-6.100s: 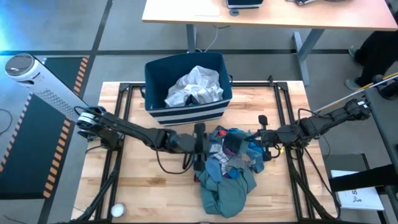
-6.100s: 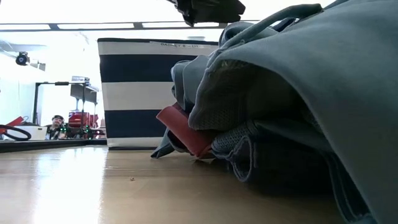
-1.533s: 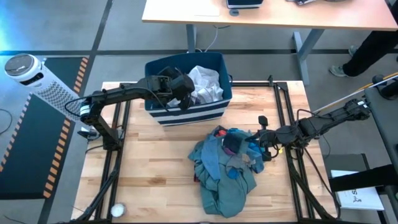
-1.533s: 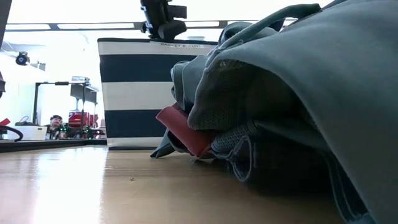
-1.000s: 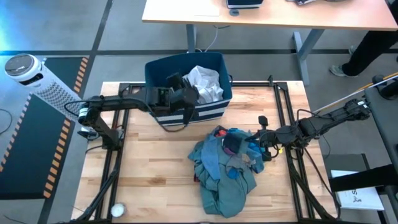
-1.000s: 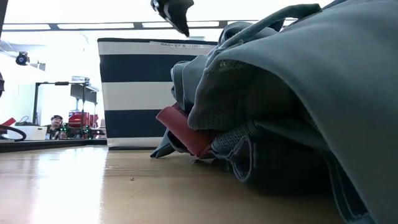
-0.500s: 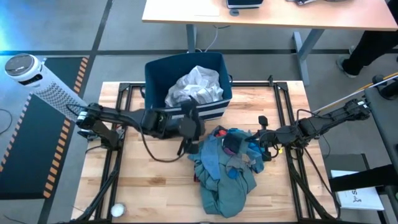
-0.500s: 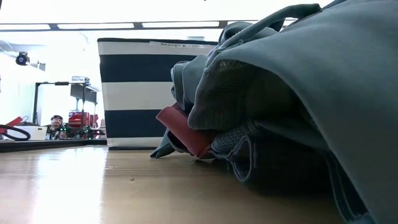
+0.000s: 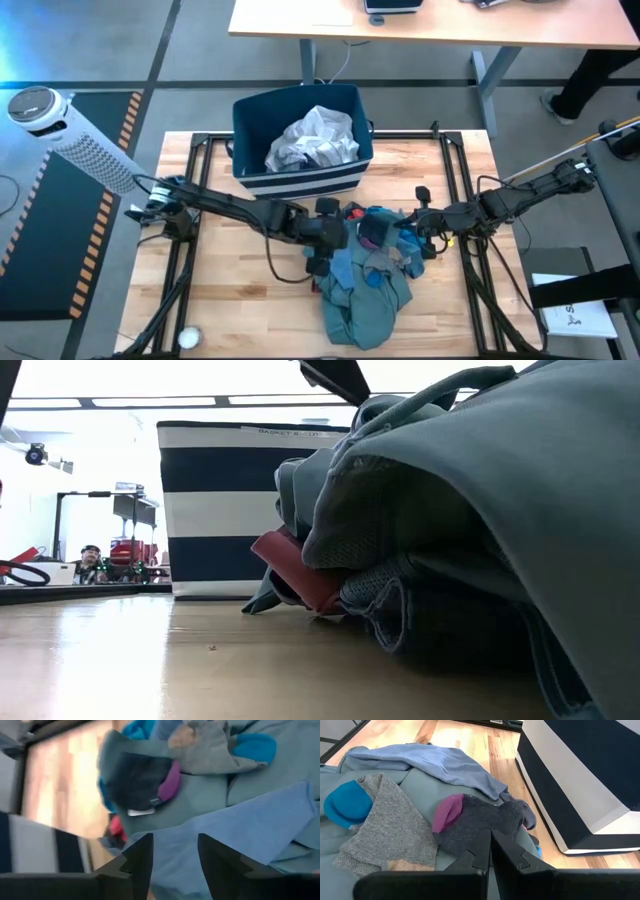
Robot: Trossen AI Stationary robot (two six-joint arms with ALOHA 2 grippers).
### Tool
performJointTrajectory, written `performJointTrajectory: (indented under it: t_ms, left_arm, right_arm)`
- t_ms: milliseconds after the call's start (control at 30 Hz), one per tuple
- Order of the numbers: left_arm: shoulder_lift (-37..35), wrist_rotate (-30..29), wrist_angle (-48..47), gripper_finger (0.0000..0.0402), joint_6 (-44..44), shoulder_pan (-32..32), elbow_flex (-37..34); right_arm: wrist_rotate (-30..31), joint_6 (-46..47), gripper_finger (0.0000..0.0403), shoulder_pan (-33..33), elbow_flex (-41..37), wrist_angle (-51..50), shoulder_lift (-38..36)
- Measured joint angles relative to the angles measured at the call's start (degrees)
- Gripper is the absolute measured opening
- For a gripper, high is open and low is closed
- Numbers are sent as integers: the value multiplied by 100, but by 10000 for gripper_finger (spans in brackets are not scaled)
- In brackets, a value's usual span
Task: Sort clothes
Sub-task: Put the black sock into the blue laundry organizer
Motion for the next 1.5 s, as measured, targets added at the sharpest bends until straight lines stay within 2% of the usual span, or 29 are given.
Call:
performJointTrajectory:
  t_ms: [433,700,867,1000,1100,1300,1500]
  left_arm:
    - [872,110,1293,223,299,127,-2]
    - [1271,108,1827,227,321,348,-4]
    - [1382,112,2084,200,317,457,-4]
    - [1515,112,2147,162,324,504,-2]
    - [1567,113,2059,122,353,515,-4]
    - [1371,-230,1885,14,369,519,-6]
    - [762,-524,1825,7,362,517,-7]
  right_arm:
    - [-4,-4,0,2,-4,0,-2]
    - [-9,-7,0,1,-4,0,-1]
    - [-22,-11,0,0,-7,-2,0]
    - [-23,-4,0,1,-7,-1,0]
    - [-22,-7,0,2,-7,0,-2]
    - [-24,-13,0,0,-7,-5,0]
    - [-24,-17,0,1,-7,-8,0]
